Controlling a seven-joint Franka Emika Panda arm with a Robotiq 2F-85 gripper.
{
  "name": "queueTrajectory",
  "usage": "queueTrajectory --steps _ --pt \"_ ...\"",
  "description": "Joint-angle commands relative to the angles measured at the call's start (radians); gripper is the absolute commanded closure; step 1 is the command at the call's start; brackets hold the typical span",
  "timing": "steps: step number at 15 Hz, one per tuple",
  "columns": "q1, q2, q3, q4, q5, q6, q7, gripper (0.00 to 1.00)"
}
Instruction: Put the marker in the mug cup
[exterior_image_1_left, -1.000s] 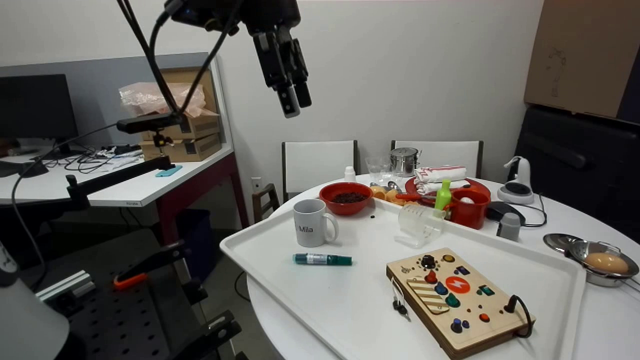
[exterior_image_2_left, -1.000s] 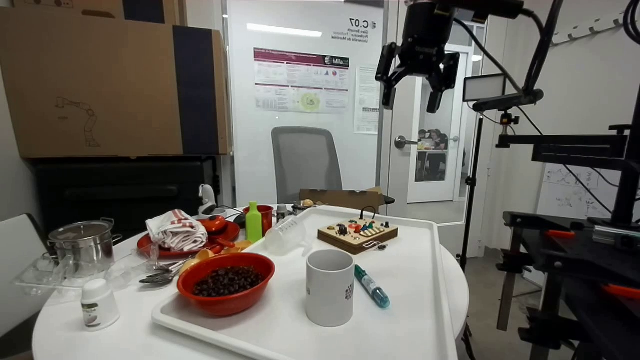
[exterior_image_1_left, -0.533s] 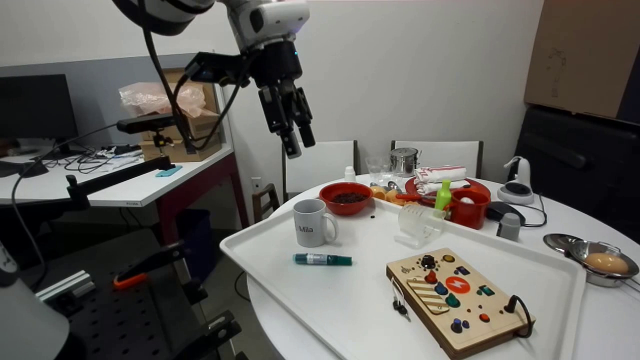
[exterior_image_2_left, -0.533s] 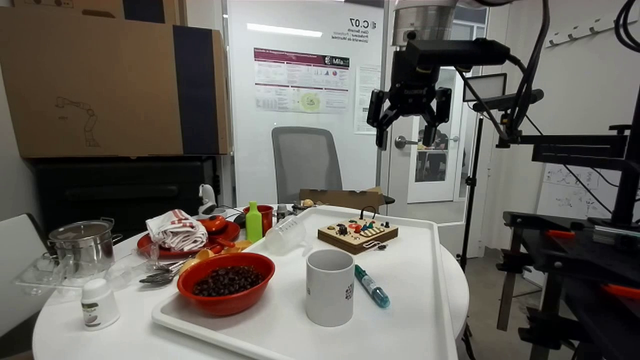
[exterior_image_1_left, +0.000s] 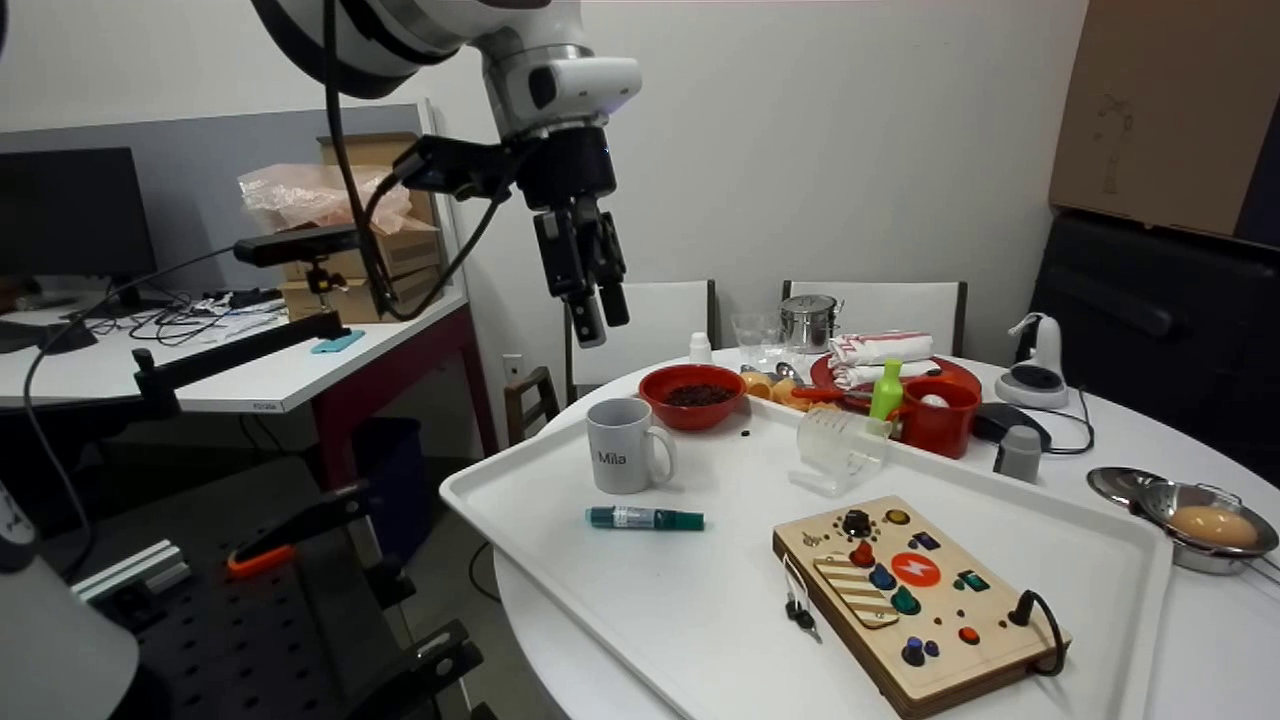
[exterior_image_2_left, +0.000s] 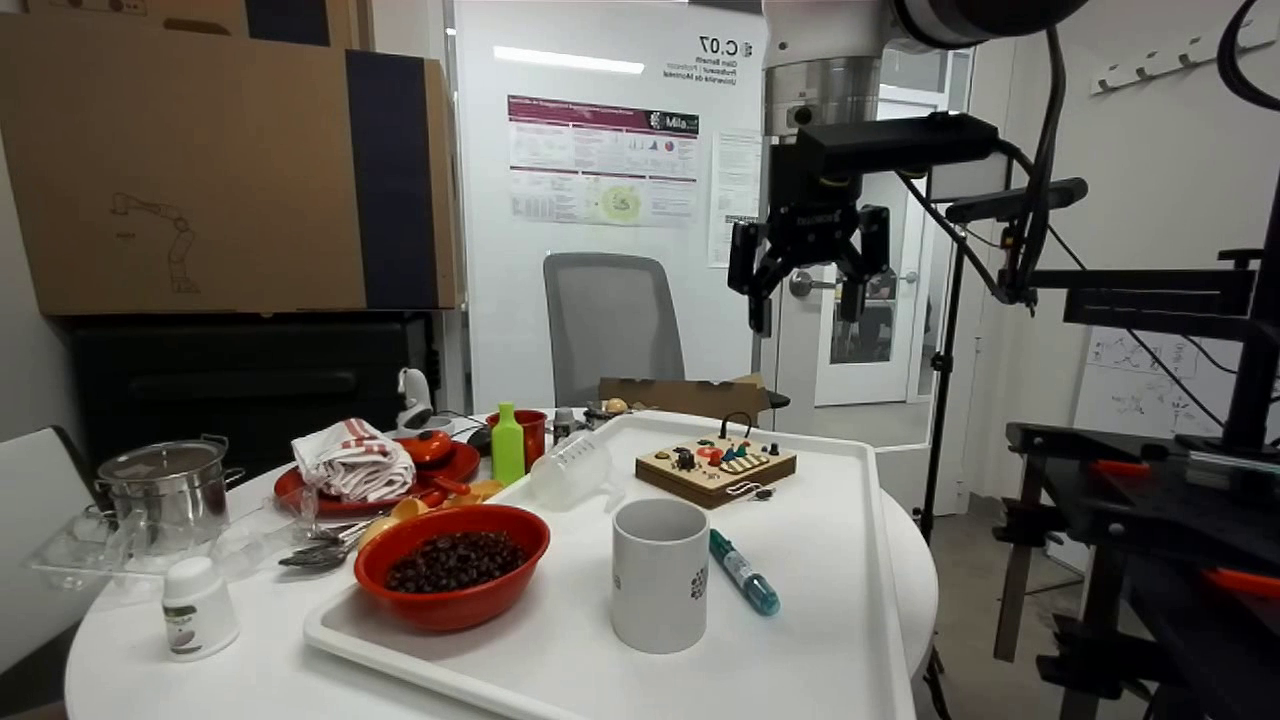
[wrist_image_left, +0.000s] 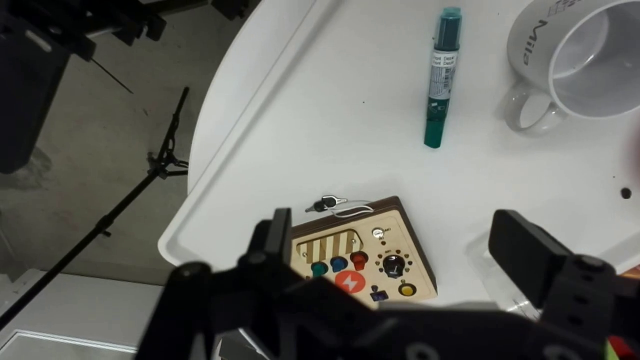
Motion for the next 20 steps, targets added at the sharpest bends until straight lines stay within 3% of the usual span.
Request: queueTrajectory --steps 1,4,10,17,20 --pt "0.047 0.04 -0.069 -0.006 -0.13 0.115 0.06 0.0" --pt "0.007 0.137 -0.06 0.02 -0.248 0.231 0.087 0.0" --pt "0.027 0.38 -0.1 0.167 -0.418 0.221 0.172 0.0" --pt "0.06 0.603 -0.105 0.359 -0.373 0.16 0.171 0.0" --pt "0.047 0.584 -0.103 0.333 -0.382 0.171 0.158 0.0"
